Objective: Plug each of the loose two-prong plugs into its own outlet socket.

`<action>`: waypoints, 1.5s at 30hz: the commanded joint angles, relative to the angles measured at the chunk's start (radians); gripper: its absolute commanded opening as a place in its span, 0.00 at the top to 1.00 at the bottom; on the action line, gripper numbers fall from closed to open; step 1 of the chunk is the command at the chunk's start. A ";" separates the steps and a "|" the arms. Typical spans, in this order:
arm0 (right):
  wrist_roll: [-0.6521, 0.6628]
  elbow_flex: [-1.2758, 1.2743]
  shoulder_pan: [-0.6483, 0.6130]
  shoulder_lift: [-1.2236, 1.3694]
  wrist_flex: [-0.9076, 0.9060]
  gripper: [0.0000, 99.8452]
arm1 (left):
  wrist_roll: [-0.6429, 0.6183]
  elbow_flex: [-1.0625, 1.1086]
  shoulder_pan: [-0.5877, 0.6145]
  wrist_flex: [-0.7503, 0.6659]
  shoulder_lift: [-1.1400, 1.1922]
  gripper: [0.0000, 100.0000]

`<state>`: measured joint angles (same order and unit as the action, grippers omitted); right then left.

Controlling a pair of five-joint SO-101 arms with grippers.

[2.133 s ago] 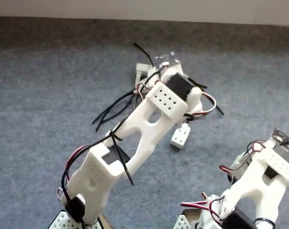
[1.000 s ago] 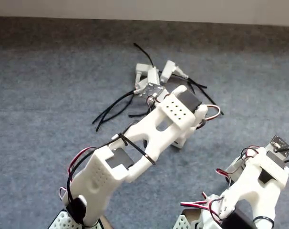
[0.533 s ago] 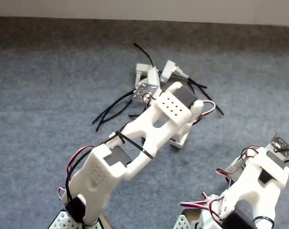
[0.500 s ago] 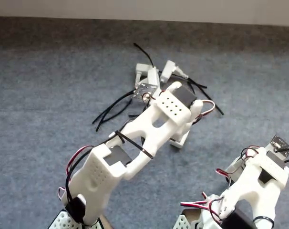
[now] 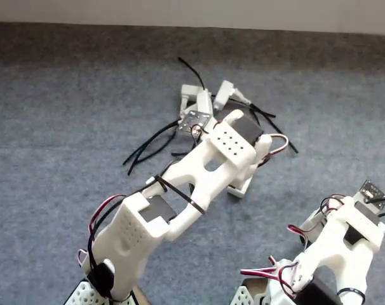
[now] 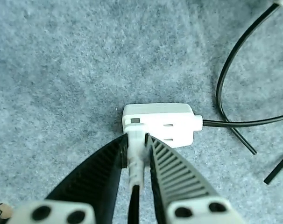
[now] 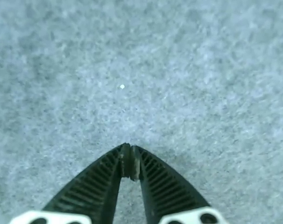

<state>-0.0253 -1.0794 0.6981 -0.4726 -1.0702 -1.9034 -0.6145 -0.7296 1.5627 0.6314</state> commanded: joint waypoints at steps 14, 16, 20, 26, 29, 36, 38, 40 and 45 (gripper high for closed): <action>-0.003 0.002 0.010 0.001 0.013 0.99 | -0.003 -0.002 0.002 -0.015 0.042 0.99; -0.003 0.002 0.012 0.001 0.013 0.99 | -0.002 -0.004 0.027 -0.015 0.094 0.99; -0.002 0.002 0.012 0.001 0.013 0.99 | 0.000 -0.008 0.087 0.000 0.157 0.99; -0.002 0.002 0.005 0.002 0.013 0.99 | 0.095 -0.008 0.105 0.091 0.156 0.99; -0.002 0.002 0.005 0.002 0.013 0.99 | 0.218 -0.010 0.104 0.089 0.151 0.99; -0.002 -0.001 0.005 0.002 0.013 0.99 | 0.672 -0.111 0.113 0.091 0.153 0.99; -0.002 -0.001 0.005 0.002 0.013 0.99 | 0.816 -0.116 0.131 0.091 0.151 0.98; -0.002 -0.001 0.005 0.002 0.013 0.99 | 0.939 -0.116 0.151 0.091 0.151 0.94; -0.002 -0.001 0.004 0.002 0.013 0.99 | 1.195 -0.150 0.199 0.092 0.150 0.87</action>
<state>-0.0253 -1.0794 0.6981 -0.4726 -1.0702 -0.8431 -0.7250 -0.5777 1.6425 0.7940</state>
